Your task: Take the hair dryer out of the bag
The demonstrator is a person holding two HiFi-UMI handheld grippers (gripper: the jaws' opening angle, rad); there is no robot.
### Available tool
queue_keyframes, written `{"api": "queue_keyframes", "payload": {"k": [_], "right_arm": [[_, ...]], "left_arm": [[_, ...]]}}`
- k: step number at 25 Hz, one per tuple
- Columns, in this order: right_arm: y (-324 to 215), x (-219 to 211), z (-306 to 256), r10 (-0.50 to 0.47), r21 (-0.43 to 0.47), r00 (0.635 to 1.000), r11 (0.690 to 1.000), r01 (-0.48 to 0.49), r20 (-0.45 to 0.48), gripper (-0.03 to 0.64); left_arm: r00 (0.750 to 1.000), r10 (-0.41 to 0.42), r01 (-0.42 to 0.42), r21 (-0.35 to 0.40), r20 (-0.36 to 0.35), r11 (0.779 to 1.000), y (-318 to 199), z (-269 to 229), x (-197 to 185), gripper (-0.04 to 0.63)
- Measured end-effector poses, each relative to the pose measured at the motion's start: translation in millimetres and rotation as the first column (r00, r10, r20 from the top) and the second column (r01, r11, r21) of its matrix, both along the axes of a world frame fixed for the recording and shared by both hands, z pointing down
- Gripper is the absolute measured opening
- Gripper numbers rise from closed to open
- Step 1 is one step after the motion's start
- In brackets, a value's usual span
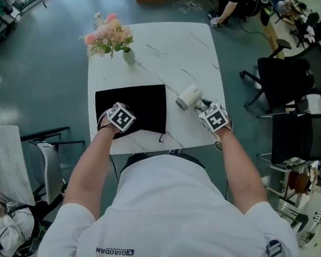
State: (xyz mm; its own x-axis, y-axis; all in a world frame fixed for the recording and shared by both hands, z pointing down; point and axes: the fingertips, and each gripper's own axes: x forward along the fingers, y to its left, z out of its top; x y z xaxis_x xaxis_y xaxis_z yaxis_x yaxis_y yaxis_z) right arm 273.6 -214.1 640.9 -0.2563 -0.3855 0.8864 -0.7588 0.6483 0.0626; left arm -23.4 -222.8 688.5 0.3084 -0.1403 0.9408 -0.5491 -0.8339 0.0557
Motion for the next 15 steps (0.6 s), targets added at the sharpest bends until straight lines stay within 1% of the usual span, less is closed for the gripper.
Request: {"api": "queue_keyframes", "payload": {"k": [4,7,9,15], "right_arm": [[-0.3,22.2,4.7,0.131,0.002,0.991,0.991,-0.132,0.024,0.202],[-0.3,35.4,6.2,0.206,0.01,0.978,0.978,-0.207,0.039,0.202],[1.0,38.9,8.1,0.224,0.014,0.973,0.974,-0.225,0.047,0.202],[2.5,41.9,12.6,0.236,0.04,0.971,0.971,-0.237,0.03,0.202]], "left_arm": [[1.0,-0.001,0.001,-0.001,0.002,1.0,-0.4,0.4,-0.8,0.078],[1.0,0.001,-0.001,-0.005,0.006,1.0,-0.4,0.1,-0.7,0.078],[1.0,0.0,0.0,-0.007,0.005,1.0,0.9,0.1,-0.8,0.078],[1.0,0.005,-0.005,-0.012,0.004,1.0,0.4,-0.2,-0.2,0.078]]}}
